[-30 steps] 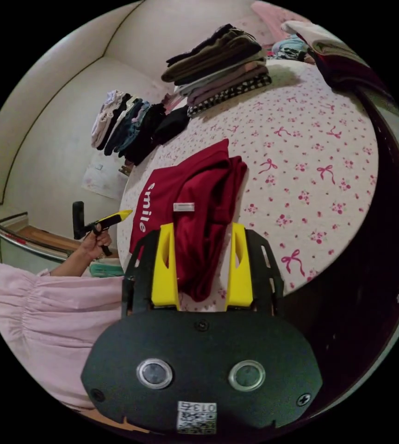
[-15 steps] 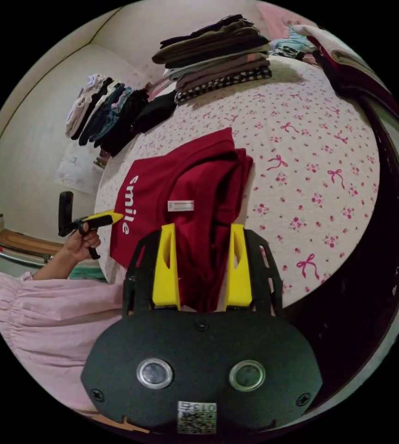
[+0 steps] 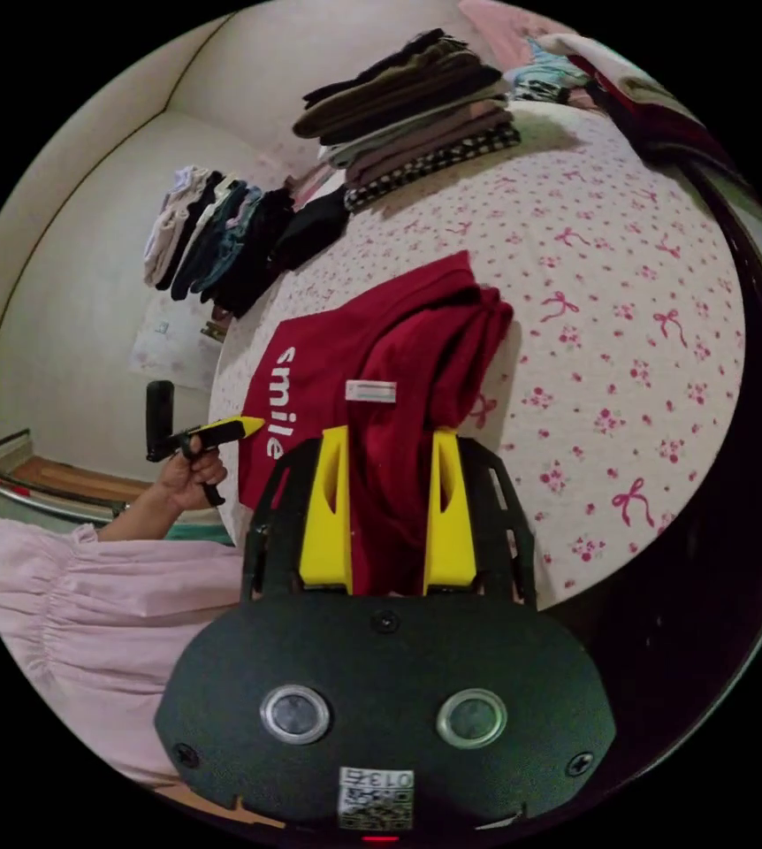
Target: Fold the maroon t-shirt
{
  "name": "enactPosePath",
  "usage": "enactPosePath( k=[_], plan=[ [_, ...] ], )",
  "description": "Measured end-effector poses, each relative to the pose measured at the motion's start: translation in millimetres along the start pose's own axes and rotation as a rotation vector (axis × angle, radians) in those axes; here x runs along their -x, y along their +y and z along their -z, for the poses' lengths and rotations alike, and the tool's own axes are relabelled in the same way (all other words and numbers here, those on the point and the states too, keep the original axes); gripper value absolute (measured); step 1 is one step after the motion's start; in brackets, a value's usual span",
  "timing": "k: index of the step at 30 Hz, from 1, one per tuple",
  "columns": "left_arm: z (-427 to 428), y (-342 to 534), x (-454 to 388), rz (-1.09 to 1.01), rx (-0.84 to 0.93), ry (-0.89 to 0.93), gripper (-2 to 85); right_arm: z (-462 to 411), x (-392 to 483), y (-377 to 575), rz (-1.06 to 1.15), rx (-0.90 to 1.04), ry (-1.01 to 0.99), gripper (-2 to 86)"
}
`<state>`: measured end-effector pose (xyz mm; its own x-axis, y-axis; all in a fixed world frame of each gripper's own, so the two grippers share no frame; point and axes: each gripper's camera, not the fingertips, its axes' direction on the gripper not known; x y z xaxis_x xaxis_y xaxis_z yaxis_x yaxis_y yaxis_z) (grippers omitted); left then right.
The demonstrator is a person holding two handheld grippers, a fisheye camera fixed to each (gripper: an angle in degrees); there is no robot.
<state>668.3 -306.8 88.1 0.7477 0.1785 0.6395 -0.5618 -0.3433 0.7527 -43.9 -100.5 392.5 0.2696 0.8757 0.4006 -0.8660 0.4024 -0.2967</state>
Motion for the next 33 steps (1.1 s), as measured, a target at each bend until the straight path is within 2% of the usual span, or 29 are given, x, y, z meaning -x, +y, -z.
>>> enactPosePath(
  k=[2, 4, 7, 11, 16, 24, 33],
  plan=[
    [5.2, -0.8, -11.4, -0.079, 0.001, -0.041, 11.8, 2.8, 12.8, -6.0, 0.047, 0.006, 0.060, 13.0],
    [2.7, 0.4, -4.2, -0.055, 0.012, -0.043, 12.6, -0.4, 12.2, -13.3, 0.028, 0.023, 0.138, 12.8],
    [-5.5, 3.2, 15.3, 0.025, 0.011, 0.048, 12.5, -2.6, 0.8, -22.8, -0.016, 0.009, 0.086, 10.2],
    [-7.7, 3.0, 2.3, -0.038, 0.039, -0.018, 8.8, -5.5, 9.4, -35.2, 0.040, 0.032, 0.105, 7.0],
    [9.2, 12.8, -28.2, -0.115, -0.035, 0.003, 7.4, 7.5, 40.2, -47.1, 0.124, 0.008, 0.220, 5.5],
    [21.8, -4.4, -102.2, -0.295, -0.140, 0.025, 7.3, 92.4, 68.5, -67.2, 0.266, -0.152, 0.300, 4.5],
    [-32.9, -106.8, -214.3, -0.475, -0.239, 0.123, 7.4, 243.3, 25.3, -140.9, 0.392, -0.307, 0.473, 4.8]
  ],
)
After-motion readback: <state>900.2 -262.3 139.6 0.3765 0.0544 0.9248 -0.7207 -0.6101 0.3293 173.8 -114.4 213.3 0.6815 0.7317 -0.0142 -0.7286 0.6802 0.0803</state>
